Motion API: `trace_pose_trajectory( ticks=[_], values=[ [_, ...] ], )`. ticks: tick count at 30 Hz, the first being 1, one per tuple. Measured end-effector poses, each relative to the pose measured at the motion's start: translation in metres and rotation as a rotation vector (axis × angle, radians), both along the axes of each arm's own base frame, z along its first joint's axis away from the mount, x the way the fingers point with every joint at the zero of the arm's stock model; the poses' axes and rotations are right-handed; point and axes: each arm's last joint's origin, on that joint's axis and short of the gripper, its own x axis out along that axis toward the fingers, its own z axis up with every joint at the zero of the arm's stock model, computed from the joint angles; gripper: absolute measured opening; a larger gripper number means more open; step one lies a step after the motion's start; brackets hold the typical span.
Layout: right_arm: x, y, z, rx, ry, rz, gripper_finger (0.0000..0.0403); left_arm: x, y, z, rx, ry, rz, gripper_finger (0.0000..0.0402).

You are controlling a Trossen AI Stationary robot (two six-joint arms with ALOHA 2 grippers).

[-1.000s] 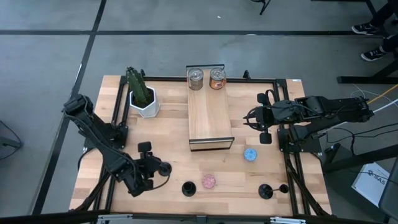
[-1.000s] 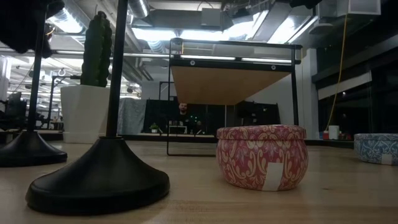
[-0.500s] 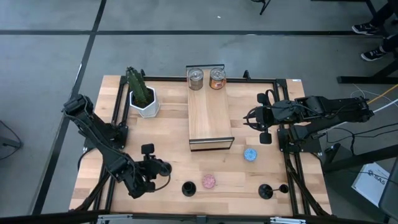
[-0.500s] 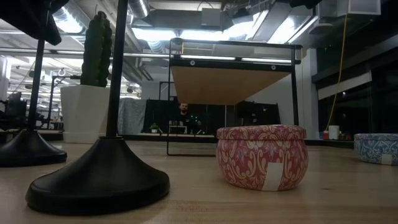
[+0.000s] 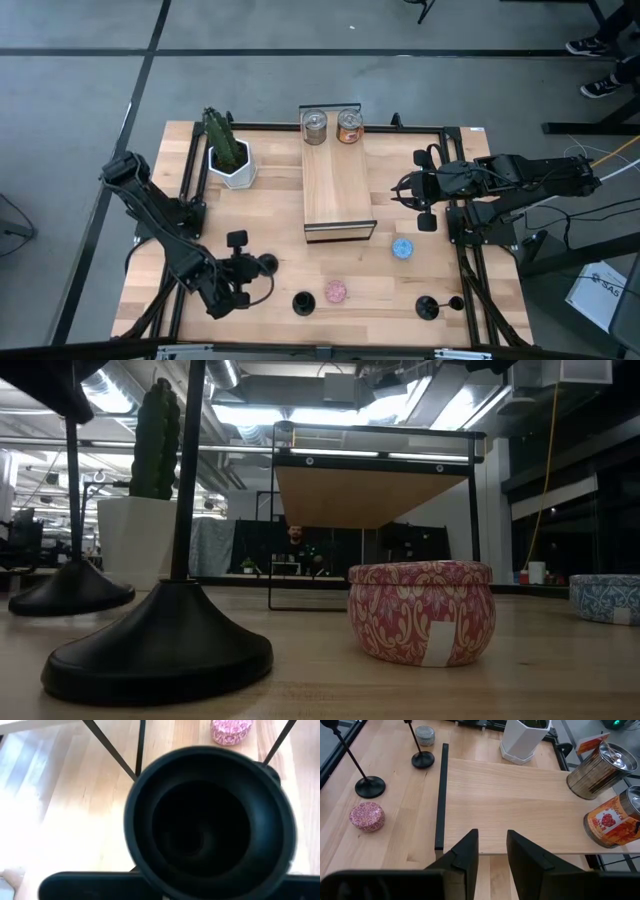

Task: Pick & Place candle stick holders
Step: Put the top candle holder on the shelf

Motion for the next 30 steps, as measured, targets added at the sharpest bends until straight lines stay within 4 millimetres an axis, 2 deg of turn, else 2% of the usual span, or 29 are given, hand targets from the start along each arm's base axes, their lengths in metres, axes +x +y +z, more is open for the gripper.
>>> trace_pose_trajectory(
  ticks=[10, 19, 24, 30],
  values=[
    [0.000, 0.000, 0.000, 0.000, 0.000, 0.000, 0.0103, -0.015, 0.023, 0.040, -0.085, -0.134, 0.031, 0.0010],
    [0.000, 0.000, 0.000, 0.000, 0.000, 0.000, 0.0103, -0.025, 0.066, 0.078, -0.182, -0.310, 0.180, 0.0010],
    [0.000, 0.000, 0.000, 0.000, 0.000, 0.000, 0.0103, -0.027, 0.090, 0.090, -0.214, -0.361, 0.257, 0.0010],
    [0.000, 0.000, 0.000, 0.000, 0.000, 0.000, 0.0103, -0.022, 0.114, 0.096, -0.189, -0.364, 0.303, 0.0010]
  ],
)
